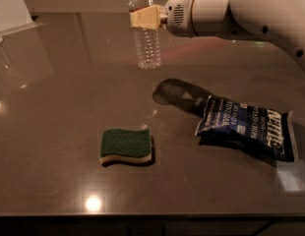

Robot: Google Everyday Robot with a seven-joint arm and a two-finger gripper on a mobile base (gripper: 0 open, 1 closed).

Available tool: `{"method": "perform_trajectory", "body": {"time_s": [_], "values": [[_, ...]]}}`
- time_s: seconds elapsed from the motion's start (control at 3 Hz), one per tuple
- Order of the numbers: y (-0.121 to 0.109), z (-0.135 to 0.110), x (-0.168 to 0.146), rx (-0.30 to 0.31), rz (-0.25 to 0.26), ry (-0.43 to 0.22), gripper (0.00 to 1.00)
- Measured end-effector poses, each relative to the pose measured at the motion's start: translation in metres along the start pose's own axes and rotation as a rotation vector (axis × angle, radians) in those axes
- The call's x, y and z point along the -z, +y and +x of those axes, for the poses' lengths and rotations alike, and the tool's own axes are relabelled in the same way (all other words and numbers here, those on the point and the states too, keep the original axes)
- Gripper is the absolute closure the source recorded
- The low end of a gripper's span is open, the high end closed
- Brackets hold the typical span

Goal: Place water bottle upright

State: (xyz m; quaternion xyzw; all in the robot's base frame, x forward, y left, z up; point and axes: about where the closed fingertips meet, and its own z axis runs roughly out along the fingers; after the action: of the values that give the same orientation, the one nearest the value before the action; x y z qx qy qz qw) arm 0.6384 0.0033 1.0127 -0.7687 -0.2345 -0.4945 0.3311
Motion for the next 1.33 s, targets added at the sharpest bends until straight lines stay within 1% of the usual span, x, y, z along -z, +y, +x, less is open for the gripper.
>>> {"method": "perform_trajectory", "body": {"time_s": [0.33, 0.67, 1.0, 1.33], "values": [[0.002, -0.001, 0.000, 0.019, 0.011, 0.007, 1.00], [0.010, -0.004, 0.002, 0.042, 0.044, 0.052, 1.00], [0.021, -0.008, 0.007, 0.089, 0.049, 0.094, 1.00], [0.029, -0.012, 0.014, 0.126, 0.033, 0.117, 1.00]]}}
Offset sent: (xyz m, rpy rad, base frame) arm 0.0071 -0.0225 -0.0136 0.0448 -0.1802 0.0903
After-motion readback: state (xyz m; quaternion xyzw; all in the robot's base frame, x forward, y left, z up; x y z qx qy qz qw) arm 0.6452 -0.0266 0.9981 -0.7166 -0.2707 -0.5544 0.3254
